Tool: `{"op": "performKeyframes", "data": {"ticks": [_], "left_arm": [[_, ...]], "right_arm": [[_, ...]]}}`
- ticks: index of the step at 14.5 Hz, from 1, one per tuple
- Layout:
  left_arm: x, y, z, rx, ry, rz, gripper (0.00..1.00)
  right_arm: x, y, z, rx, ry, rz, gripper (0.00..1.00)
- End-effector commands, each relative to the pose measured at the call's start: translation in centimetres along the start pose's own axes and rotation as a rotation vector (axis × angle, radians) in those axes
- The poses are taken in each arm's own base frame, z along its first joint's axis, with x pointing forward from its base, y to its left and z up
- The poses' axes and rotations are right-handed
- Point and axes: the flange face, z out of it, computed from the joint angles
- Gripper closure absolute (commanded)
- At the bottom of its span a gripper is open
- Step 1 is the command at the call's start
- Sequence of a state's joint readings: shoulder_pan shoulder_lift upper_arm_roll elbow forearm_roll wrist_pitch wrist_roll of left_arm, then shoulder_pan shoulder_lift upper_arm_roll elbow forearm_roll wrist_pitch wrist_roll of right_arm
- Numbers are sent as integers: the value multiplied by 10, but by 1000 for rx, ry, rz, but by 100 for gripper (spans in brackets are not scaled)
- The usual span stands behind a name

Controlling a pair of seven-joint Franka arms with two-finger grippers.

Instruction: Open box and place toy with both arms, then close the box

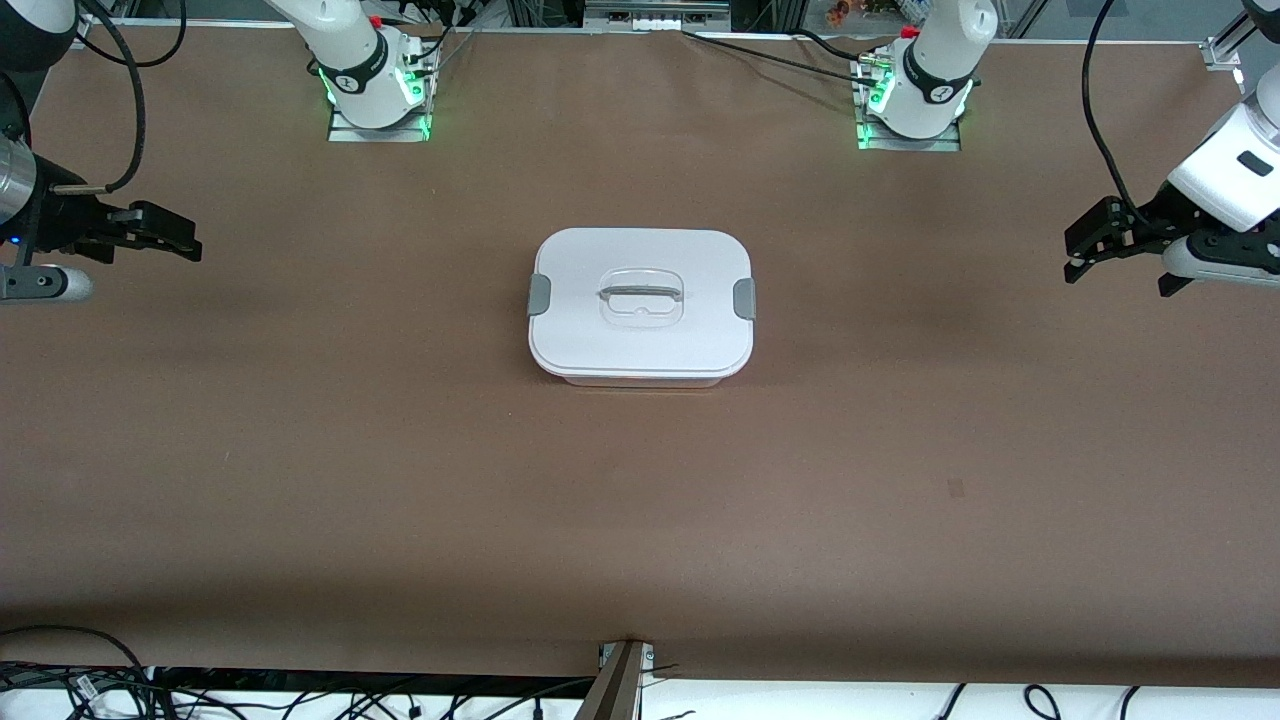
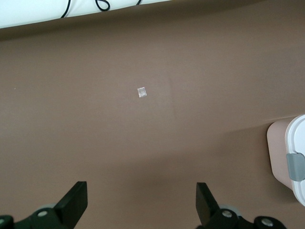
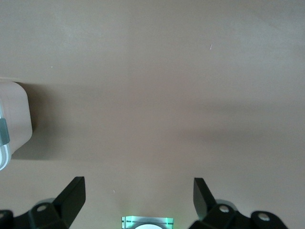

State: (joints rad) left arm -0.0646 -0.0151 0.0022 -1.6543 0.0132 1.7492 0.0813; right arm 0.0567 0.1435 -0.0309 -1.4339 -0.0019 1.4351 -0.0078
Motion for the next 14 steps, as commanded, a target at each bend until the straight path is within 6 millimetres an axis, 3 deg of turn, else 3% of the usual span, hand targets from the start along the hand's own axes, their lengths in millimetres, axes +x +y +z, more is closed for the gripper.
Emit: {"op": "performKeyframes", "data": {"ticks": [1,8,10,14], "left_arm": [[3,2,-4,-1,-13,-6,0],[-2,-14,2,-44,-65,-117,0],[-12,-9,-4,-35,-120,-229,0],[-12,-9,-18,-19,-111,-238,0]], "right_arm": [[-1,3,-5,25,11,9,0],[0,3,-4,23,9,7,0],[0,3,-4,23,9,6,0],[1,3,-3,23,11,6,0]]}}
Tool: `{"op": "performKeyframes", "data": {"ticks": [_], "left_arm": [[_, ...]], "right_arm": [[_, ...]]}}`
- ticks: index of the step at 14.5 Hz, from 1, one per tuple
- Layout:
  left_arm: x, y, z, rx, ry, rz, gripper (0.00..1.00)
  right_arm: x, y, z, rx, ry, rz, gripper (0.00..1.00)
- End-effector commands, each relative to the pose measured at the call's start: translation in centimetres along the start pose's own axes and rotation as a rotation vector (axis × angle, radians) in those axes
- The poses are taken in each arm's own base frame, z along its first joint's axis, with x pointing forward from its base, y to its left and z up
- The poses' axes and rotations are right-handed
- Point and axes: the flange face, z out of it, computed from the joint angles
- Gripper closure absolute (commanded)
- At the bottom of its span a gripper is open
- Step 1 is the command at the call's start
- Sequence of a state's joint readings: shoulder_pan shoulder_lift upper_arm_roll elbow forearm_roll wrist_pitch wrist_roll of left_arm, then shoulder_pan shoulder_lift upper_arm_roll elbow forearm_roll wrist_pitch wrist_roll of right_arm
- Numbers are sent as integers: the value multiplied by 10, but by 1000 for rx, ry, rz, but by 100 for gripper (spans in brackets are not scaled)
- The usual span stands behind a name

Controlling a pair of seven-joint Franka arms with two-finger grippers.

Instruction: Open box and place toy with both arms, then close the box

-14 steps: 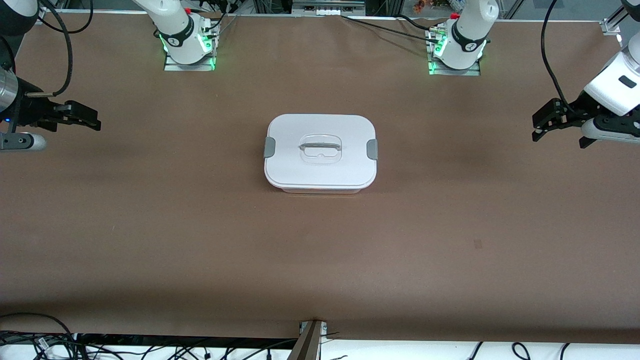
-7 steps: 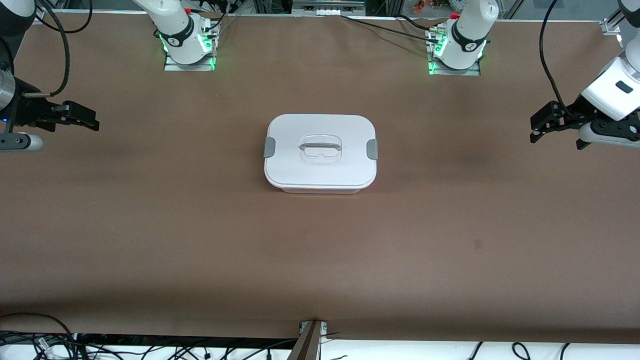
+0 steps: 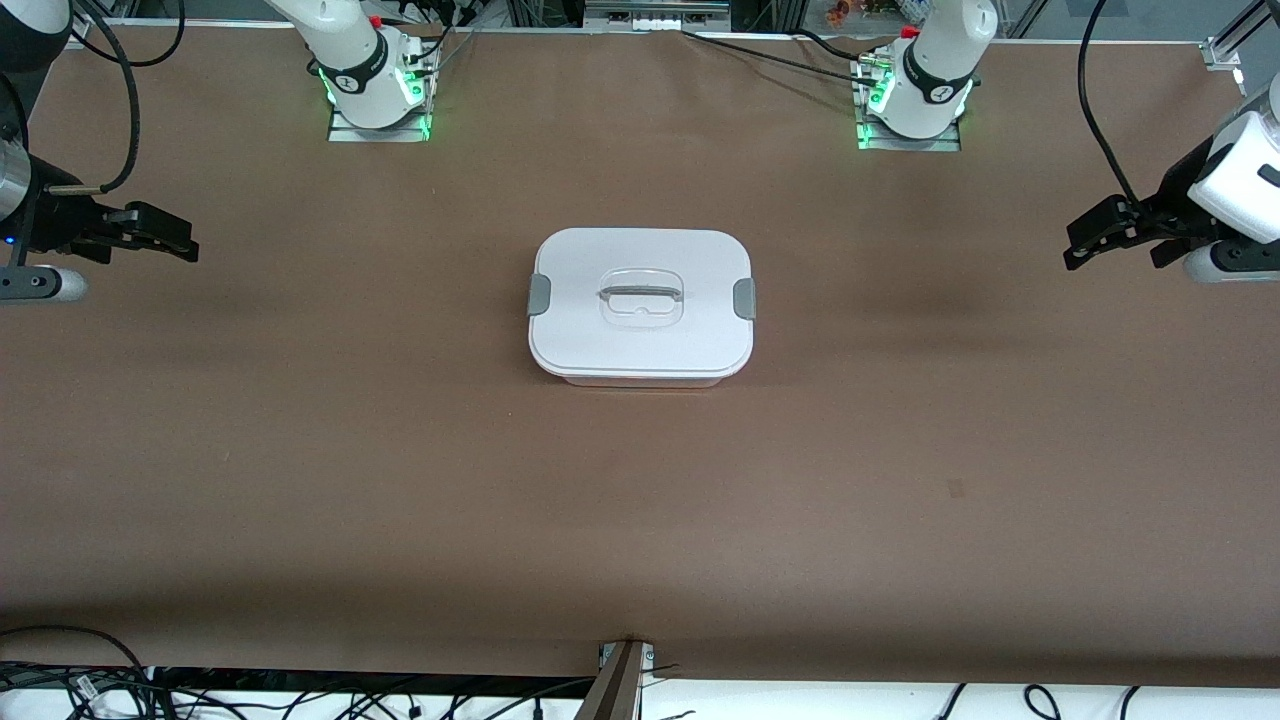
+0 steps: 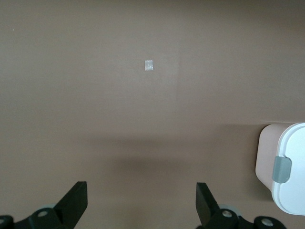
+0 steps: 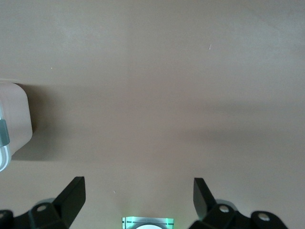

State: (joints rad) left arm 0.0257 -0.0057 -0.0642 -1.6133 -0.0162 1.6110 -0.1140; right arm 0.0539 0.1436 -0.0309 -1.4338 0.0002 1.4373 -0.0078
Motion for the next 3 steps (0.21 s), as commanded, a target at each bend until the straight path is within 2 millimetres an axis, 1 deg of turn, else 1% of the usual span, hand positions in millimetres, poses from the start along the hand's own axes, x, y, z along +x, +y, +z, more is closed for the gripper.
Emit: {"op": "performKeyframes", "data": {"ticks": [1,3], "left_arm": [[-4,1,-16,8,-10,-14,0],[-4,1,-16,31,-6,-9,0]], "right_arm": [[1,1,-3,21,8,4,0],[1,2,-2,19,7,2,0]]}}
